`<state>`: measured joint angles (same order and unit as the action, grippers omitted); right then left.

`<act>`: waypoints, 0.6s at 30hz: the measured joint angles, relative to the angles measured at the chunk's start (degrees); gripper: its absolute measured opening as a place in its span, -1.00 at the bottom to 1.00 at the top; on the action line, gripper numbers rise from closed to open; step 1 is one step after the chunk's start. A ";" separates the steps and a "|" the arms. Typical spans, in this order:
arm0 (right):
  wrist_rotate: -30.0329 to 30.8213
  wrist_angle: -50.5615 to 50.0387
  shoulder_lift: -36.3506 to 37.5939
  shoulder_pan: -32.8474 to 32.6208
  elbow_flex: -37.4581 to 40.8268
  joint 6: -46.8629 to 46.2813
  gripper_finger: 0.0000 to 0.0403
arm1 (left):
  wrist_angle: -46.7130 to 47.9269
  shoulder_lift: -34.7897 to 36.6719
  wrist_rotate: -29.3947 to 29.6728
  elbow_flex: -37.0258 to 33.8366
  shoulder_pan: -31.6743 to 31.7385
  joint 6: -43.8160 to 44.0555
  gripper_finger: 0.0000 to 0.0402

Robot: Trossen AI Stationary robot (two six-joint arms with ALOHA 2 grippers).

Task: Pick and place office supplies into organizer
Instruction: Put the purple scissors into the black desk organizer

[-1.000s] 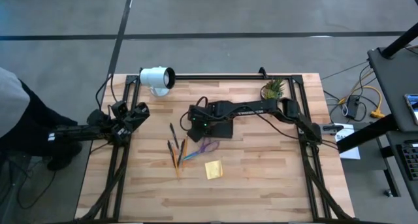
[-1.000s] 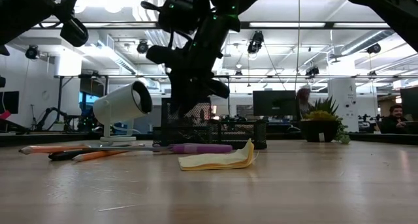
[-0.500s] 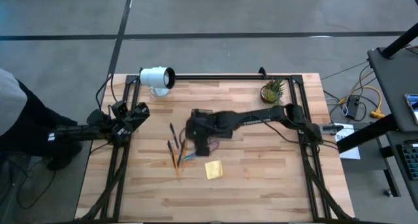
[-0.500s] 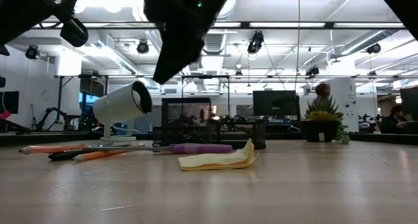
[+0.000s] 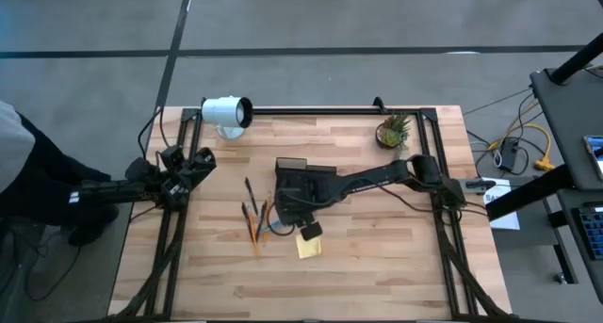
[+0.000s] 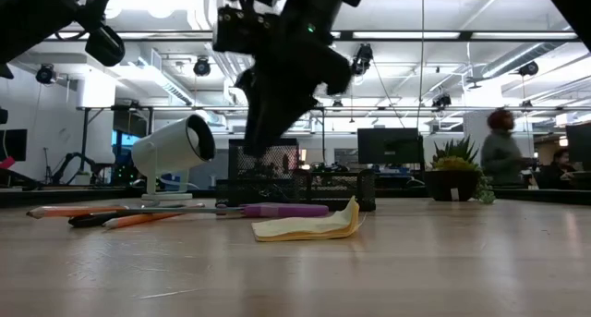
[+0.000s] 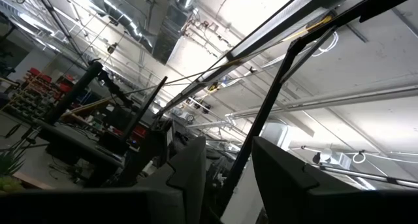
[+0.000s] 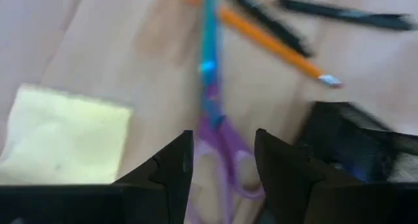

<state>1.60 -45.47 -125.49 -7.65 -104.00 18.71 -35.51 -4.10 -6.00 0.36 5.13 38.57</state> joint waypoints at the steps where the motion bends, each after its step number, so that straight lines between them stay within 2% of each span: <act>1: -0.25 0.52 0.00 -0.34 0.60 0.82 -0.22 | 0.02 0.00 0.02 0.00 0.00 0.02 -0.46; 11: 0.04 10.23 -3.02 -0.73 2.00 1.33 0.11 | 0.03 0.00 -0.01 0.00 0.00 0.01 -0.46; 18: 0.03 9.66 -5.92 0.38 1.27 -4.01 0.22 | 0.04 0.00 0.02 0.00 0.00 0.02 -0.46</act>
<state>1.64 -35.81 -131.41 -7.27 -102.73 14.70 -35.46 -4.10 -5.98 0.36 5.13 38.59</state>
